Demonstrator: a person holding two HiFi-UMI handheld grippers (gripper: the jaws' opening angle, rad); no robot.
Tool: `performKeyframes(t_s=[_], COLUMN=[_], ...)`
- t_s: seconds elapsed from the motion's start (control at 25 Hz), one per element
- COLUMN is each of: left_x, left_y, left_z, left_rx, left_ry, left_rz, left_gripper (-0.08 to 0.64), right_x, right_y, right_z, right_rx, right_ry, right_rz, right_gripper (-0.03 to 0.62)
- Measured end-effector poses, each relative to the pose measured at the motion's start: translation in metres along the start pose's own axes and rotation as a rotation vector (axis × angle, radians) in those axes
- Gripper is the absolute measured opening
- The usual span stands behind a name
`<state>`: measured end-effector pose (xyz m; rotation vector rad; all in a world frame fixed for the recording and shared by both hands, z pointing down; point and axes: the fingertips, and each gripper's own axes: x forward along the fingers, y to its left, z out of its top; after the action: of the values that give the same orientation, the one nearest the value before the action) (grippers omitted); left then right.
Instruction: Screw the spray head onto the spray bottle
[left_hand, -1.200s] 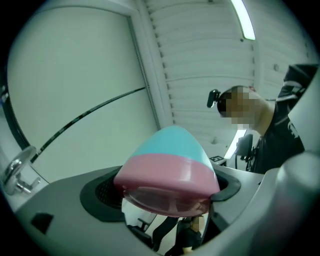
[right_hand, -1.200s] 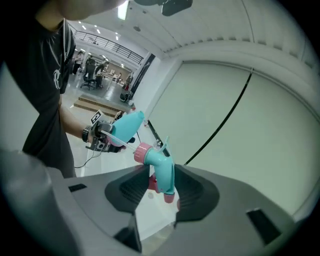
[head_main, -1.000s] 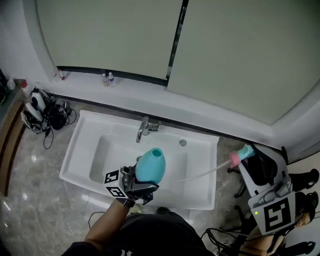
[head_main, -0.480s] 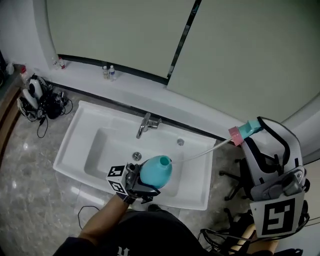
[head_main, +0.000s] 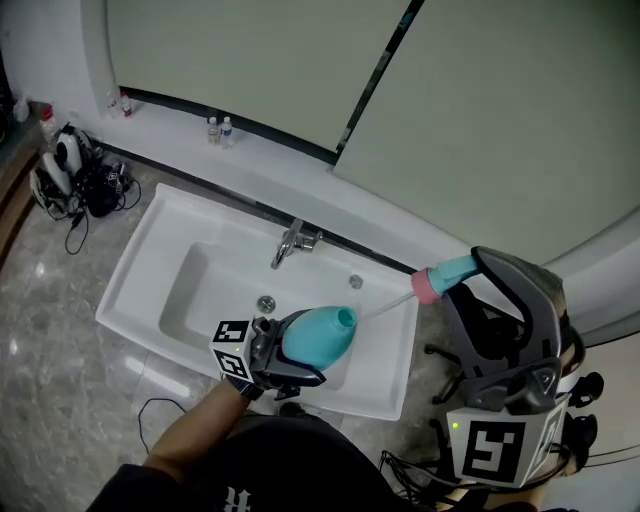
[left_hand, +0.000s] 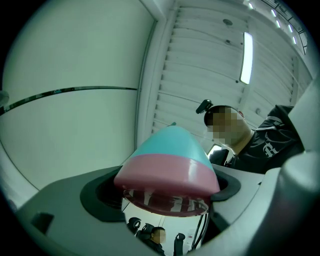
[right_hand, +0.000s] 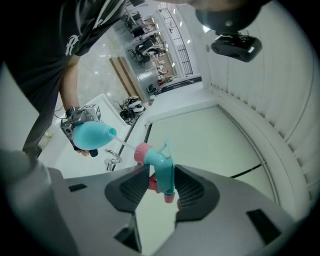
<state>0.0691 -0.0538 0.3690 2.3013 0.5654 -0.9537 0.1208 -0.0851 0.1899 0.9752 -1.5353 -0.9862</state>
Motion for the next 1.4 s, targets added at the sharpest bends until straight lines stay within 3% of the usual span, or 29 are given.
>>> performKeyframes(t_s=[0.32,0.68,1.04,1.4], left_x=[-0.004,-0.005,-0.002,-0.005], left_y=[0.003,0.01,0.014,0.013], left_z=[-0.012,-0.01,-0.006,-0.005], left_rx=[-0.005,-0.017,-0.046,-0.029], left_ry=[0.027,0.021,-0.002,0.007], left_rz=[0.009,0.029,0.055,0.066], left_gripper=[0.469,0.469,0.469,0.469], right_x=[0.024,0.035,0.041,0.042], right_y=[0.058,0.075,0.071,0.072], right_z=[0.034,0.038,0.036,0.039], right_rx=[-0.173,-0.326,-0.319,-0.308], right_ry=[-0.064,-0.058,-0.016,0.005], right_rz=[0.101,0.082,0.054,0.061], right_gripper=[0.161,0.161,0.161,0.161])
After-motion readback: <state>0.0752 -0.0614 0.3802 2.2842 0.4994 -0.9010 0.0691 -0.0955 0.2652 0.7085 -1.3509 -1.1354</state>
